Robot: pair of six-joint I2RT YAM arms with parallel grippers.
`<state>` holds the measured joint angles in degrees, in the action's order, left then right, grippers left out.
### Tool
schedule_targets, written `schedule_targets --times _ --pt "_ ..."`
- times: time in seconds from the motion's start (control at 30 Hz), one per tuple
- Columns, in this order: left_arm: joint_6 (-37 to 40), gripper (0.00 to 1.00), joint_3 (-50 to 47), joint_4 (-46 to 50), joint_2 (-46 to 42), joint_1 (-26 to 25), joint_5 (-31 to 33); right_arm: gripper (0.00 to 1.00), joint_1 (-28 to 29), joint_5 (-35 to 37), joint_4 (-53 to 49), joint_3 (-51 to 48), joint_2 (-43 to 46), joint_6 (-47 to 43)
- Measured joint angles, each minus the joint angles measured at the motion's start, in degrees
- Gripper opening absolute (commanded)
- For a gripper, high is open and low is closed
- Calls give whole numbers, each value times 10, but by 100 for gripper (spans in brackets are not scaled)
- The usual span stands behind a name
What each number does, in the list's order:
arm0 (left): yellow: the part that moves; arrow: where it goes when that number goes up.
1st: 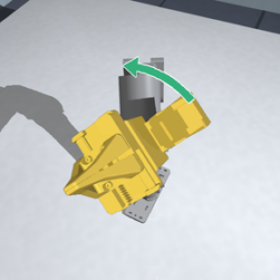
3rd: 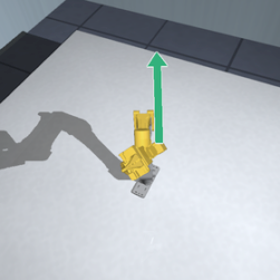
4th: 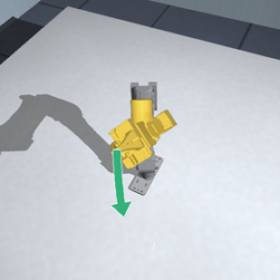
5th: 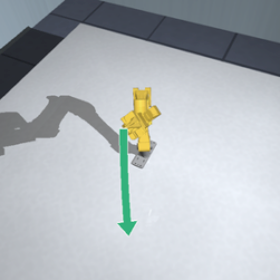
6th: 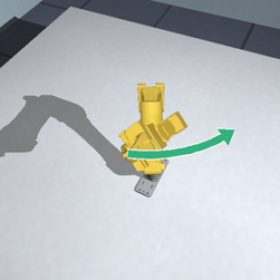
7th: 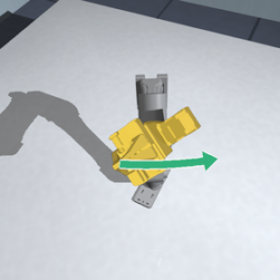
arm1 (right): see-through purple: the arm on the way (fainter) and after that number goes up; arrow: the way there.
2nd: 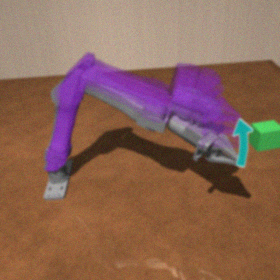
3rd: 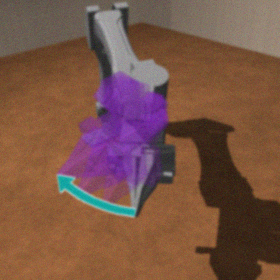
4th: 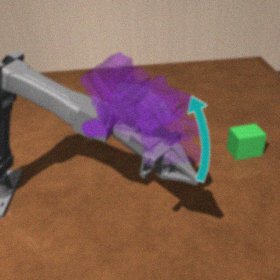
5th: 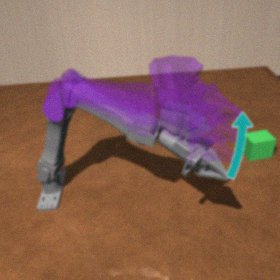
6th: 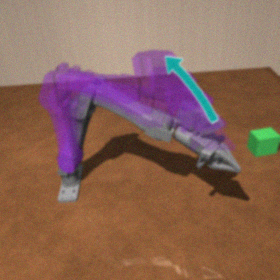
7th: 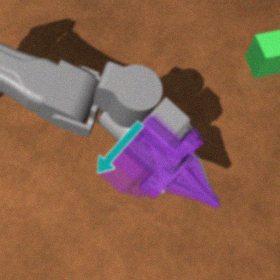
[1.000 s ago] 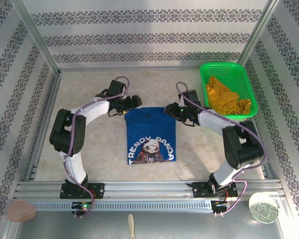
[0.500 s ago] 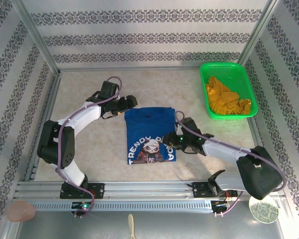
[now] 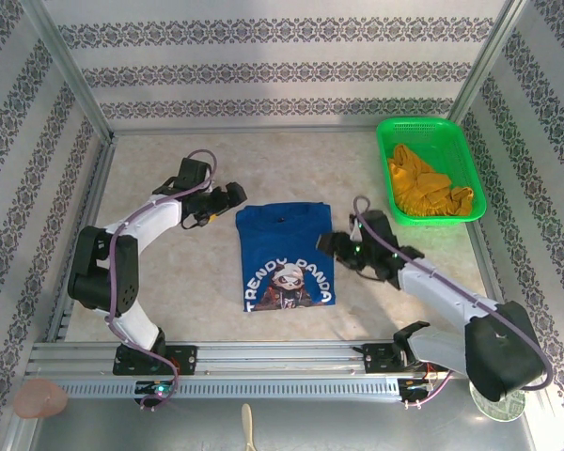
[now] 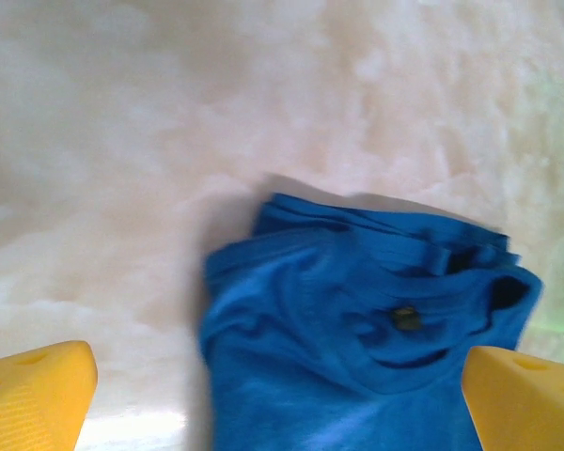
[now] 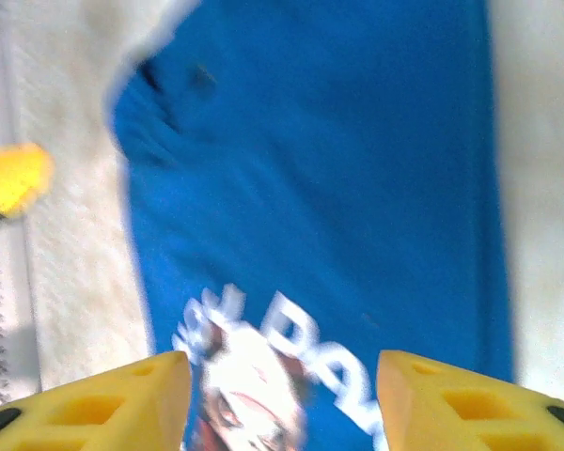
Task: Fold the inside-out t-shirt
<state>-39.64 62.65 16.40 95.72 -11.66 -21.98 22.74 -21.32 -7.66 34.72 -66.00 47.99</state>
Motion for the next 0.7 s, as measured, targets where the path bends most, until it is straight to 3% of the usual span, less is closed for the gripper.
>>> schedule_targets --times 0.07,0.2,0.43,0.7 --pt "7 100 -3 1 1 6 0 79 -12 13 -24 70 -18 -41" --pt "25 100 -3 0 12 5 -12 82 -53 27 -45 153 -98 -97" --pt "41 100 -3 -1 67 -6 -39 80 -95 24 -79 206 -268 -143" --pt "47 100 12 -2 97 -20 -46 74 -95 9 -78 232 -339 -152"
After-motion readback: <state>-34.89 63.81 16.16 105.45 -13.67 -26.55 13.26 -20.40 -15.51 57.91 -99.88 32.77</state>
